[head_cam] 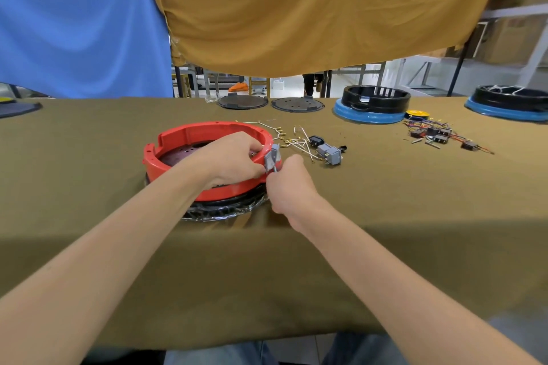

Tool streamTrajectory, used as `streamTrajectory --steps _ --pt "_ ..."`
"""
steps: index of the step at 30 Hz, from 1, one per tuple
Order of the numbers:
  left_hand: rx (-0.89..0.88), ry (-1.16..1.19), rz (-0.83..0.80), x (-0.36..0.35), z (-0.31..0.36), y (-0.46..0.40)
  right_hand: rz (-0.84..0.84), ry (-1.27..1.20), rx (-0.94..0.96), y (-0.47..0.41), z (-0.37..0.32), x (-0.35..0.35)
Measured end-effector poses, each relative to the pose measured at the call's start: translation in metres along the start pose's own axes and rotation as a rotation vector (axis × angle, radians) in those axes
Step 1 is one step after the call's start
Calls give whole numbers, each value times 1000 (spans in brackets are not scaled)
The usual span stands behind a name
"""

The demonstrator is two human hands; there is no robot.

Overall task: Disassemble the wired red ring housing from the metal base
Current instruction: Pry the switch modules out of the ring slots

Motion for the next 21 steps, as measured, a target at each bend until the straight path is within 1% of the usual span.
streamTrajectory --steps 2,4,9,12,14,16,20,21 --pt "-3 -4 4 0 2 2 16 142 69 -6 8 12" --pt "3 -2 3 1 1 2 16 224 170 -13 16 25" --pt "16 40 -7 2 -3 1 -15 370 345 -23 17 43" --pt "22 64 -3 2 -4 1 -54 420 383 -24 20 48" --pt "33 67 14 1 -3 1 -22 370 354 -21 20 44" --pt "35 62 33 1 -2 1 7 303 275 -14 16 29" --pt "29 40 18 1 0 2 -106 74 8 -7 -3 -3" --pt "30 39 16 1 -1 1 -100 6 -30 -8 -6 -4"
Point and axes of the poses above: each hand's wrist, its own y-axis away from the middle knuckle, its own x-axis out of the back of the hand, z = x × y, the point moved 2 cm from there along -y, towards the middle knuckle, and after that the axes turned 11 degrees about y, right-handed, at the moved point
